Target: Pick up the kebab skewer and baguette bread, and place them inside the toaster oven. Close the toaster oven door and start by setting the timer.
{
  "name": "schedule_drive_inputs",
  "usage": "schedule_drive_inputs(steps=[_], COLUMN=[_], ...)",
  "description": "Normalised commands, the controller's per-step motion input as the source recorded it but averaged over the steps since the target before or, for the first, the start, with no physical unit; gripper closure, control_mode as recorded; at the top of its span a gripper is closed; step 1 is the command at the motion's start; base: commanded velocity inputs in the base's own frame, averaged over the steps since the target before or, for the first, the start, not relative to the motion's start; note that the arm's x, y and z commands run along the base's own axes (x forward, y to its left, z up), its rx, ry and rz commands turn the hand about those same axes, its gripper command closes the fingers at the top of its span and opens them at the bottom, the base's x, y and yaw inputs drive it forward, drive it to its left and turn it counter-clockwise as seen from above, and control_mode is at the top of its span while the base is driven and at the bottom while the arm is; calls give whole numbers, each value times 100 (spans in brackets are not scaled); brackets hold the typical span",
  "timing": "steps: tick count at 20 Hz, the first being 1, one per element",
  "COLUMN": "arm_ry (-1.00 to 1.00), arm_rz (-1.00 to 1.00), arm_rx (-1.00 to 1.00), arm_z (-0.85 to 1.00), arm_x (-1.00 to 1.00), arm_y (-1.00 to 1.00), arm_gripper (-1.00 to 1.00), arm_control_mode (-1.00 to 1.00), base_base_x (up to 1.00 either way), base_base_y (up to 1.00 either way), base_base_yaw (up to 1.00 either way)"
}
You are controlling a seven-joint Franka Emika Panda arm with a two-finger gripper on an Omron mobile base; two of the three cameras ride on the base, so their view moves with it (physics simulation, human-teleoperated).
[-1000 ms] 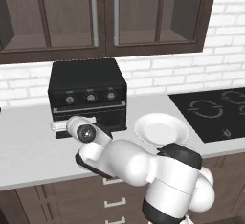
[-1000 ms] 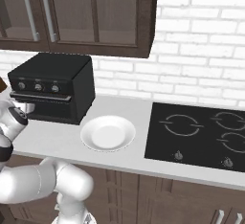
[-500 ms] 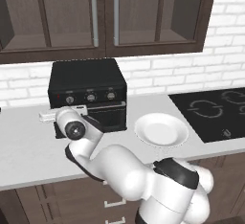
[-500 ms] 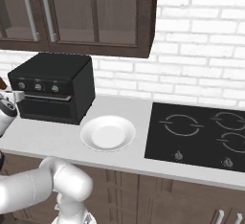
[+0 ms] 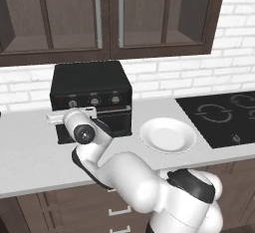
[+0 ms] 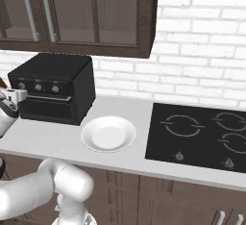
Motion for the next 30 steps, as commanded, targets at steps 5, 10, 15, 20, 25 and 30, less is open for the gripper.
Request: schedule_drive_inputs(steps=[5,10,15,20,25,30], arm_ry=[0,0,-1,-5,-3,-3], arm_rz=[0,0,0,0,0,0], arm_rx=[0,0,0,0,0,0], arm_z=[5,0,0,-5,-19,-4], arm_x=[3,16,27,6,3,7], arm_y=[-7,0,0,0,0,0], arm_gripper=[-100,-100,-100,-100,-100,-100], arm_control_mode=[-100,-100,-100,-100,-100,-100], base_base_x=[0,0,0,0,0,0], base_base_y=[0,0,0,0,0,0], base_base_yaw=[0,0,0,0,0,0])
